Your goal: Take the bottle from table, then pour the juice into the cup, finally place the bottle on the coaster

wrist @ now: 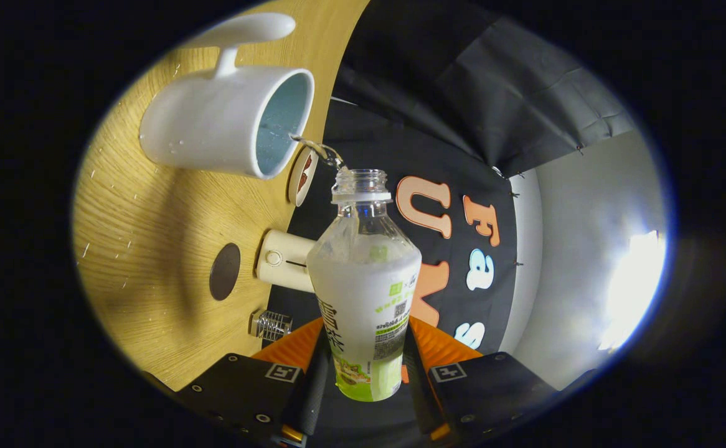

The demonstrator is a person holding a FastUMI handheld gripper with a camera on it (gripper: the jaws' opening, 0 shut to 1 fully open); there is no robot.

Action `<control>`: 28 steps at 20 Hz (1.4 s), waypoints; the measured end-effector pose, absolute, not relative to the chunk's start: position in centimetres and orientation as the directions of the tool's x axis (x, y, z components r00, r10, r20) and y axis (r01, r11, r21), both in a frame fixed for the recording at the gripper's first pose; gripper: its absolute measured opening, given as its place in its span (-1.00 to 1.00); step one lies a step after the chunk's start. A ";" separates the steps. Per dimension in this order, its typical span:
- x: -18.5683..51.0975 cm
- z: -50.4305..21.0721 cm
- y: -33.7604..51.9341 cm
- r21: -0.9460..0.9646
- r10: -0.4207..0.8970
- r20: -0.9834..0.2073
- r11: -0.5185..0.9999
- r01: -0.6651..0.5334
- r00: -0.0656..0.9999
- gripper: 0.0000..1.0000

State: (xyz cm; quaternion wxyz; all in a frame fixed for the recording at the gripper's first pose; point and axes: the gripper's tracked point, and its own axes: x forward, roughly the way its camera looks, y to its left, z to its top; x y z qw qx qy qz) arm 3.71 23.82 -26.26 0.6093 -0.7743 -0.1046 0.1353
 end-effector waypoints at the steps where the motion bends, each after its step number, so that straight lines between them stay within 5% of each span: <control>1: 3.6 -26.3 23.9 -0.970 0.329 -0.086 -0.244 -0.003 0.940 0.22; 28: 4.2 -25.3 24.7 -0.919 0.411 -0.092 -0.385 0.081 0.907 0.22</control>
